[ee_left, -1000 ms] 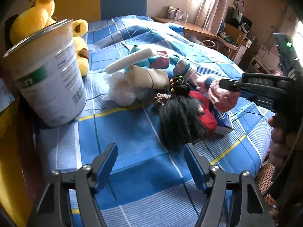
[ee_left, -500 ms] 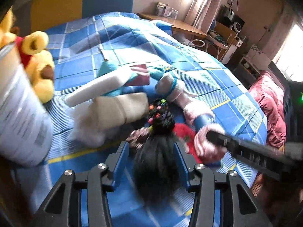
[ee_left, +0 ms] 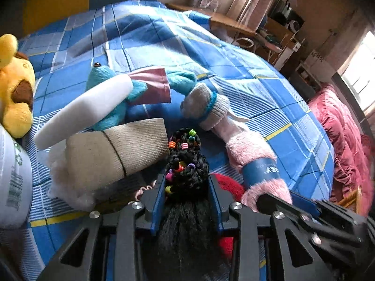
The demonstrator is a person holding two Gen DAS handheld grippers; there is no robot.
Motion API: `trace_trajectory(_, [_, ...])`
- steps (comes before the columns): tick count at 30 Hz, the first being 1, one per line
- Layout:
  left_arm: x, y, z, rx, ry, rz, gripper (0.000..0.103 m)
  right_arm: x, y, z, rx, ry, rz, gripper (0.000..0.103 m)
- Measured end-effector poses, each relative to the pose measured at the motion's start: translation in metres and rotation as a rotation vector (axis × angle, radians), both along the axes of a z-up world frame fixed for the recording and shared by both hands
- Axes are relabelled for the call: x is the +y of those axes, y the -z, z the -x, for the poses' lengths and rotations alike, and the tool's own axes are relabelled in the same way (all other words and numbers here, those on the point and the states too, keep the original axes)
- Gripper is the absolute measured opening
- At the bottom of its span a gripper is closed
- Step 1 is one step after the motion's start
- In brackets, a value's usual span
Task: Organize soft objects
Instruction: 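Grasp the black-haired doll with the left tool while the right tool grasps the pink fuzzy sock, then carry the black-haired doll into the gold tray and open the left tool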
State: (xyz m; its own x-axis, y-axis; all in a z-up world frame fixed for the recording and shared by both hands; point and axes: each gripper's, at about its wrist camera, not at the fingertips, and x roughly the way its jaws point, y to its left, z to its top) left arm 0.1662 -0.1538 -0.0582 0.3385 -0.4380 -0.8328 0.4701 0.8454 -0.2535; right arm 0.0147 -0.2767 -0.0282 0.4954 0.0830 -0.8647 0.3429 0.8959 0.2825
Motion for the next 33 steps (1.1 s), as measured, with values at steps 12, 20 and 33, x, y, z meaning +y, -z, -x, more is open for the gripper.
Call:
trace_trajectory(12, [0.089,-0.048,0.081,-0.089,-0.071,0.154,0.034,0.011,0.005,-0.006,0.017,-0.043,0.069,0.037])
trace_trajectory(20, [0.178,-0.063,0.125,-0.097,-0.219,0.175,0.034,0.031,0.005,-0.007,0.024,-0.116,0.202,0.033])
trace_trajectory(33, [0.362,-0.06,0.124,-0.137,-0.659,0.112,0.034,0.036,0.006,-0.007,0.03,-0.133,0.243,0.034])
